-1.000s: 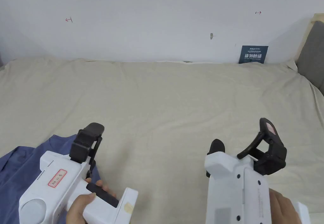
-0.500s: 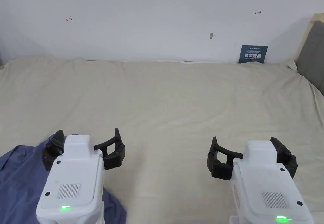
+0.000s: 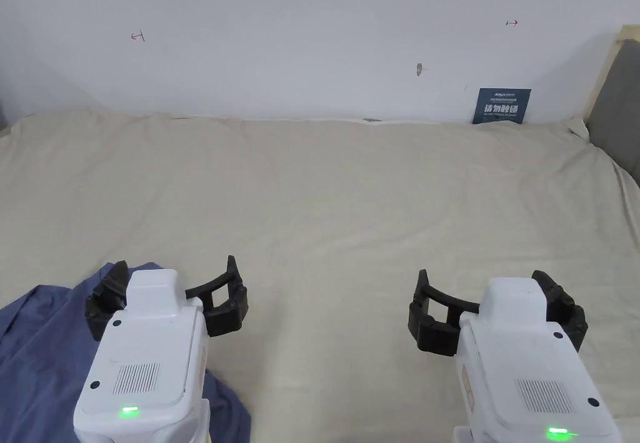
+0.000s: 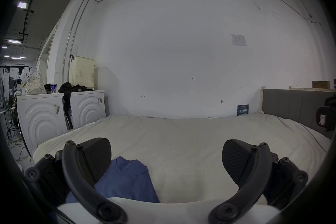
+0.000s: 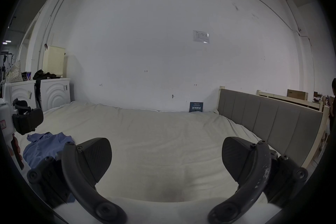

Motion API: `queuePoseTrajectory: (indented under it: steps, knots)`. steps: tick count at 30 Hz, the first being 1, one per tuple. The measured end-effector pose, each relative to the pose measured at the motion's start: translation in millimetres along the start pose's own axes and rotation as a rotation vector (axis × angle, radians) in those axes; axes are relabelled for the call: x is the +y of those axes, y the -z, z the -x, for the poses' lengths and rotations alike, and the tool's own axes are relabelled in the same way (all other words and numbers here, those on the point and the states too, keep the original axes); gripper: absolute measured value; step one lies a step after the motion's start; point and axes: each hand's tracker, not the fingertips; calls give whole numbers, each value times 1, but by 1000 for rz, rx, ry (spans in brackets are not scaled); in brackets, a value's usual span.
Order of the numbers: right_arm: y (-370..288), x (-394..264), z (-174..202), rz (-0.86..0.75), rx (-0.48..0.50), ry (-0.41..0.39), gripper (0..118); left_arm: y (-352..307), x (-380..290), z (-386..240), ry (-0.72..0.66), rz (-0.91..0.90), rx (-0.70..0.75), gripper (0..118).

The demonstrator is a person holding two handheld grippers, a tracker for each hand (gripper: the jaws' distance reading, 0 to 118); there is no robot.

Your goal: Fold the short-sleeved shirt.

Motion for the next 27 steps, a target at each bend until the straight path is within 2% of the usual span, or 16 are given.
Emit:
queuePoseTrajectory:
  steps: [20, 23, 24, 26, 27]
  knots:
    - [0, 4, -1, 3, 0, 10, 118, -1, 1, 2, -6, 7, -14, 116]
    - [-1, 5, -1, 1, -2, 9, 115, -1, 1, 2, -8, 8, -16, 115]
    - [-1, 5, -1, 3, -5, 8, 109, -2, 1, 2, -9, 8, -22, 111]
    - [0, 5, 0, 12, -3, 5, 85, -5, 1, 2, -17, 6, -49, 78]
    - [1, 5, 0, 18, -2, 5, 72, -5, 1, 1, -18, 9, -50, 56]
